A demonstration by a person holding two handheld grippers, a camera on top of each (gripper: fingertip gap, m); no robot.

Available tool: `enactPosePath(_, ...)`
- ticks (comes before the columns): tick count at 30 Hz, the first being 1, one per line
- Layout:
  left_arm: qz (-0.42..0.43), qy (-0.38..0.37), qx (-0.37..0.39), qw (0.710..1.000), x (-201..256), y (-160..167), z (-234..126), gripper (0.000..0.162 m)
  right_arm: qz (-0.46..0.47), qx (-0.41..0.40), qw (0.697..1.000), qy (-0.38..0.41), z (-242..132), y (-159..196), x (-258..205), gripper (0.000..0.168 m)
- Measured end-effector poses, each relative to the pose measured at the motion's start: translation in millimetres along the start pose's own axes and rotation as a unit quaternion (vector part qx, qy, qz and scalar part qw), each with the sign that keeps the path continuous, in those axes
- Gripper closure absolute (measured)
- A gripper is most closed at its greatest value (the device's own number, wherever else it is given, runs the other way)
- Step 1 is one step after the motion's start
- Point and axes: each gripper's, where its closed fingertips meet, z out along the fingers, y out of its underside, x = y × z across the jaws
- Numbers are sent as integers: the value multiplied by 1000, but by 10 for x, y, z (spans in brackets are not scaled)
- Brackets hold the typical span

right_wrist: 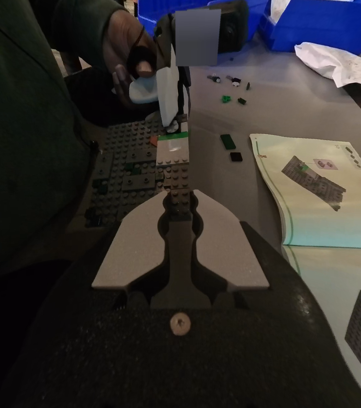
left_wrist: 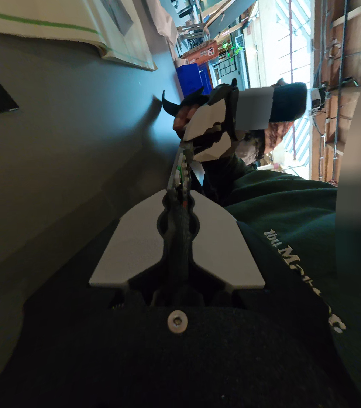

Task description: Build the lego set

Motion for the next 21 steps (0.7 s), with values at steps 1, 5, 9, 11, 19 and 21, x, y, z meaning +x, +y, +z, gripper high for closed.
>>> enactPosePath(1,-1,-2,0,1000,-9,-1,2,149,-3,-1,1000,2,1,-1,-1,152)
enactPosePath(5,-7,-10,-8,1000,-38,28,9,149,-36,-8,999,15,-4,-11,-22,153)
enactPosePath(9,-6,-2,-14,1000,-15,63,-2,150,-64,-4,998,26,-16,-58,-59,152)
enactPosePath(11,9,-4,-16,1000,4,71,-3,151,-74,-7,997,31,-20,-47,-61,153)
enactPosePath(19,50,-8,-23,998,67,75,13,153,-90,11,995,44,-52,-45,-66,153)
enactPosePath(21,65,-12,-27,997,72,80,19,153,-89,12,995,47,-52,-30,-60,152)
